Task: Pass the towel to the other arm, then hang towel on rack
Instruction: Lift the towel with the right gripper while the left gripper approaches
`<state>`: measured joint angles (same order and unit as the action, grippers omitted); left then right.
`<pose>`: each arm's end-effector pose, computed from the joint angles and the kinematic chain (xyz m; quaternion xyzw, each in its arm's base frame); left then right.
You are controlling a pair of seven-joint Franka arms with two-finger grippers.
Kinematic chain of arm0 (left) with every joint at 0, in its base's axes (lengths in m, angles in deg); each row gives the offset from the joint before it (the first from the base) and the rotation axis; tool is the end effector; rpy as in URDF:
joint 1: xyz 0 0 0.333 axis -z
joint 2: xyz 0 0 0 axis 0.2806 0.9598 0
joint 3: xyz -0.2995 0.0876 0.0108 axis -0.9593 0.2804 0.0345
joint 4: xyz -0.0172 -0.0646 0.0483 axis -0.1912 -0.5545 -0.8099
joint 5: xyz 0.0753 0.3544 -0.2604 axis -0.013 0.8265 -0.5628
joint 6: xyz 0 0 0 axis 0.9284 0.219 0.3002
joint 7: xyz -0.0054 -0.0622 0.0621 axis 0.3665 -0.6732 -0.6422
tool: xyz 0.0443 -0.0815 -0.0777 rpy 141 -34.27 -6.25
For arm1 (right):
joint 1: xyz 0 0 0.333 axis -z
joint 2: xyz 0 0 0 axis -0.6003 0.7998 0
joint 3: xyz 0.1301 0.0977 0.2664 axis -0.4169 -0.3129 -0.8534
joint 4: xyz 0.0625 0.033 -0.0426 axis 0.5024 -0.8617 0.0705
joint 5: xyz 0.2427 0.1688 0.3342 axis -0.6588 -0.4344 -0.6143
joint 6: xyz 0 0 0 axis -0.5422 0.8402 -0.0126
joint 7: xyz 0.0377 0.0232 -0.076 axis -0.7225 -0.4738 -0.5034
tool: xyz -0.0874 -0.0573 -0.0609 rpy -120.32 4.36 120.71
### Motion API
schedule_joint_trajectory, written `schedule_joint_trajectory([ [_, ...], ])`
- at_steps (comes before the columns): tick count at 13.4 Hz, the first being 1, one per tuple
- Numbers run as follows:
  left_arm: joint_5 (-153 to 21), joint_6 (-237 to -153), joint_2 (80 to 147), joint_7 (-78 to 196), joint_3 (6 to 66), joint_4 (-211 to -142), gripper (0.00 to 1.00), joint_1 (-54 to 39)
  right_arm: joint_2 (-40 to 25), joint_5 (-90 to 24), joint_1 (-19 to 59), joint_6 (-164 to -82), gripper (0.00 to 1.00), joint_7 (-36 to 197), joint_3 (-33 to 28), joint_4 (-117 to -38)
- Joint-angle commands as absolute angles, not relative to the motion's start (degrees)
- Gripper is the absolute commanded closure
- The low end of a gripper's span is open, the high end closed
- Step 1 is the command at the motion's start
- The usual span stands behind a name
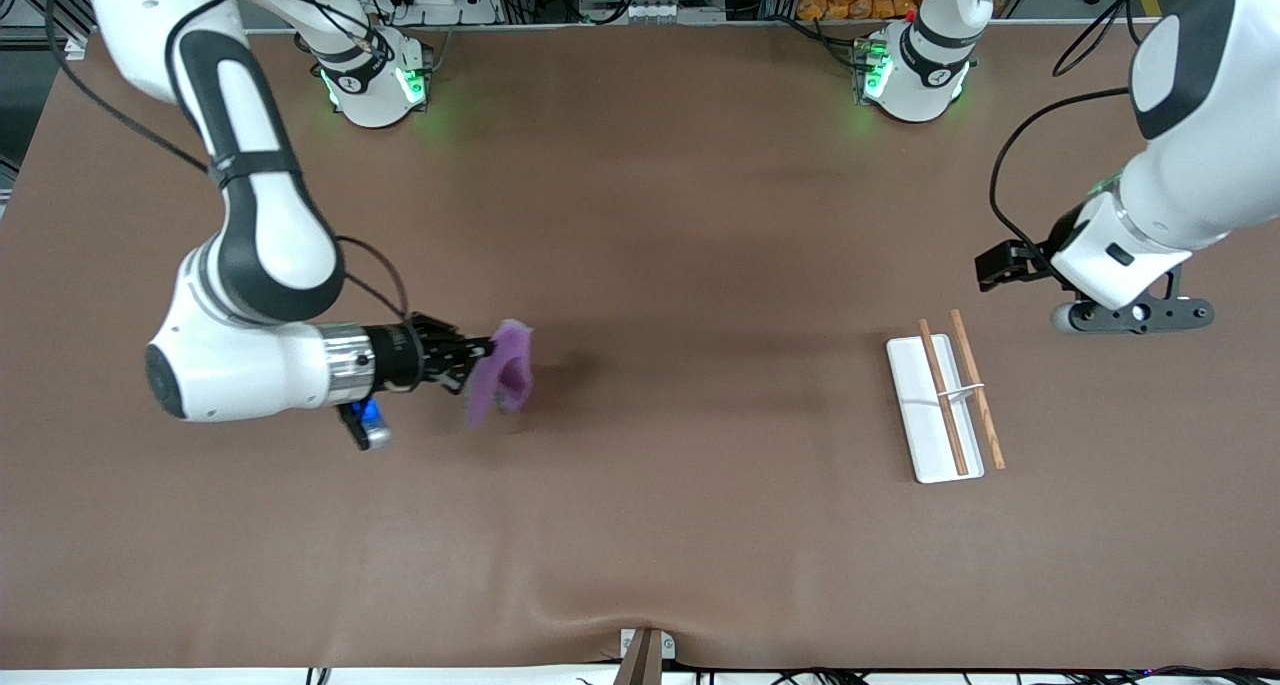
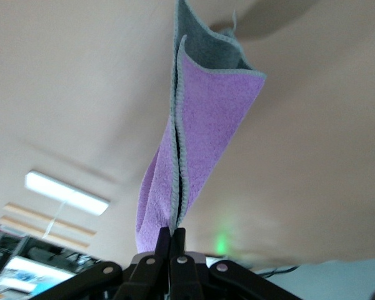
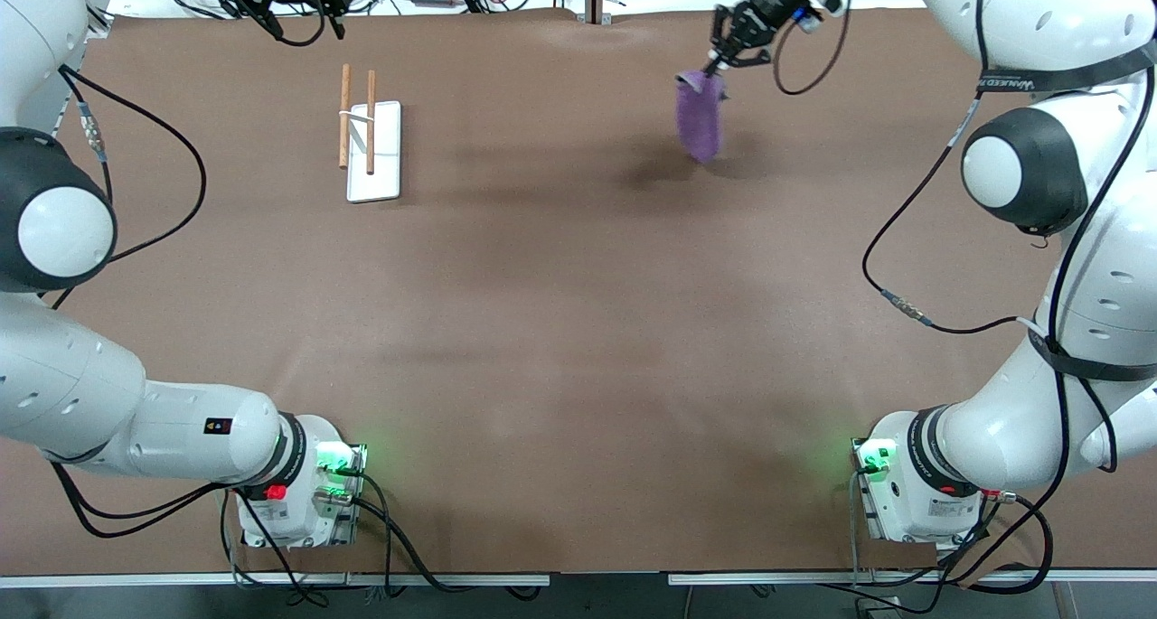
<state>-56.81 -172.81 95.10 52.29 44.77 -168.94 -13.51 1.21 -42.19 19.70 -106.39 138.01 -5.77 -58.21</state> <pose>0.6306 -0.1304 0.5188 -0.9991 -0.0115 0.0405 0.0022 0.6988 0.2742 0.3582 -0.8374 0.3876 0.2920 0.2515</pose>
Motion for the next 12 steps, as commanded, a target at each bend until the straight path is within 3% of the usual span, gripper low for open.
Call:
schedule_joint_trajectory([
  [1,-57.3,-172.0,94.1,45.7,41.6,-168.0,0.00,-13.7,1.0,-47.2,15.9,-111.3,1.00,146.7,-5.1,-56.5],
  [5,-60.3,-172.0,93.4,34.4,38.4,-166.6,0.00,-13.7,1.2,-47.8,9.7,-121.6,1.00,157.3,-5.2,-55.3],
  [12,-67.4,-174.4,95.6,22.5,37.0,-163.9,0.00,-13.1,1.4,-48.2,2.2,-131.6,1.00,169.6,-5.2,-52.1],
])
